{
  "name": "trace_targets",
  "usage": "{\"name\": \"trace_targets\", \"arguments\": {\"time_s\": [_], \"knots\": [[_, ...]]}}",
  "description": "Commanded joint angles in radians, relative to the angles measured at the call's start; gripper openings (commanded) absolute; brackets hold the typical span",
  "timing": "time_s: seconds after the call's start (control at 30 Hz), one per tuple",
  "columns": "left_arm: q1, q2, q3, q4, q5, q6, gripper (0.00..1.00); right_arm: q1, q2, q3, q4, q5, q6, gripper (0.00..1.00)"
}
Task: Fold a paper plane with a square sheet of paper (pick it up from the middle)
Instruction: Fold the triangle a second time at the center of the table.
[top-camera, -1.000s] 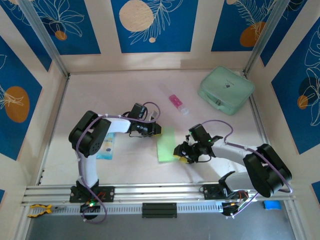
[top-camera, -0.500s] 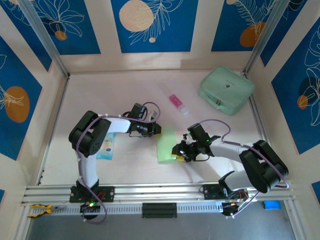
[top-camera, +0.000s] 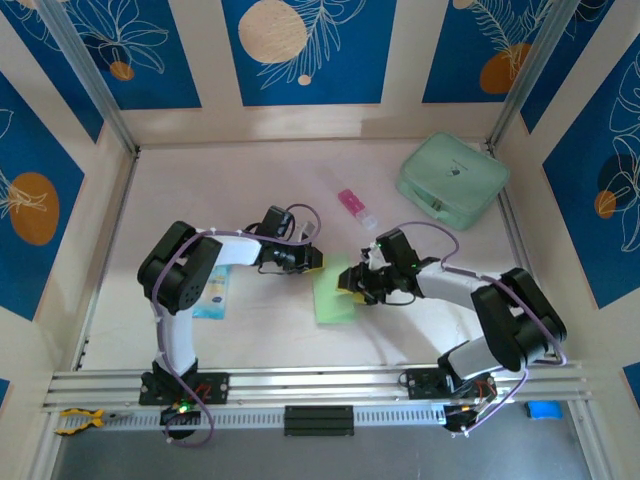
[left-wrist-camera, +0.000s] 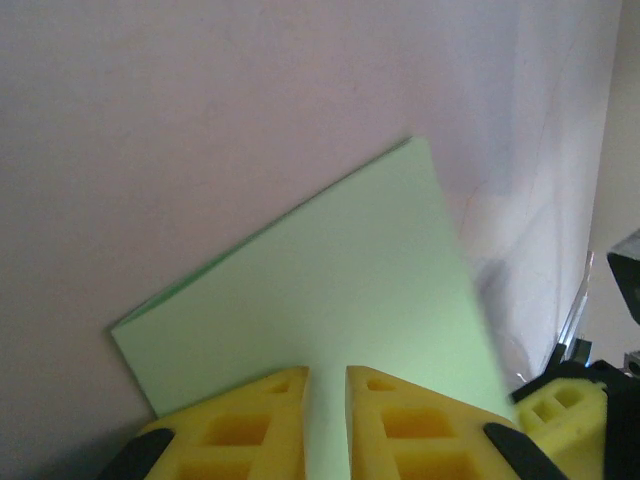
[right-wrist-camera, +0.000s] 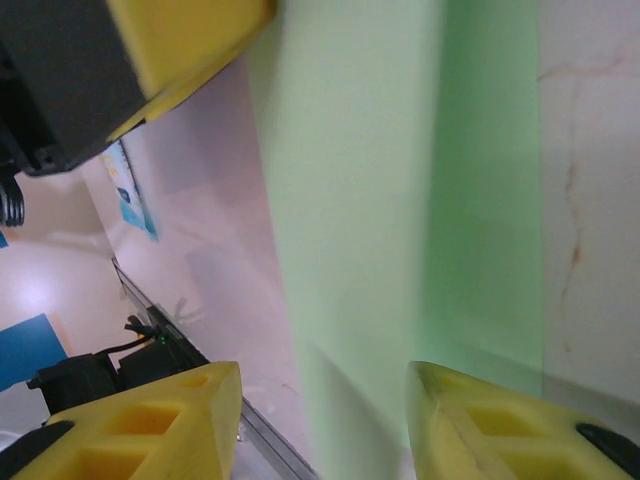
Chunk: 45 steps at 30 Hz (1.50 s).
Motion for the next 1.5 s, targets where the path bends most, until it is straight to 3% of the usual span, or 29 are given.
{"name": "trace_targets", "arguments": {"time_s": [0.0, 0.4, 0.57, 0.77, 0.97, 1.2, 1.47], "knots": [[0.004, 0.032, 0.013, -0.048, 0.015, 0.007, 0.19, -0.021, 0.027, 0.020, 0.029, -0.084, -0.050, 0.47], [0.003, 0.003, 0.013, -0.041, 0.024, -0.003, 0.22, -0.056, 0.114, 0.034, 0.076, -0.154, -0.087, 0.37], [0.002, -0.024, 0.005, -0.028, 0.044, -0.006, 0.28, -0.055, 0.143, 0.026, 0.094, -0.155, -0.105, 0.25], [-0.005, -0.176, -0.029, -0.038, 0.011, 0.019, 0.46, -0.033, 0.166, 0.038, 0.060, -0.095, -0.116, 0.18], [-0.013, -0.319, -0.083, -0.089, -0.098, 0.101, 0.50, -0.029, 0.138, 0.051, 0.050, 0.043, -0.050, 0.09], [-0.053, -0.424, -0.165, -0.100, -0.180, 0.159, 0.52, -0.009, 0.137, 0.083, 0.008, 0.122, -0.021, 0.09], [-0.125, -0.502, -0.261, -0.029, -0.235, 0.228, 0.54, -0.028, 0.134, 0.104, 0.030, 0.021, -0.030, 0.19]]}}
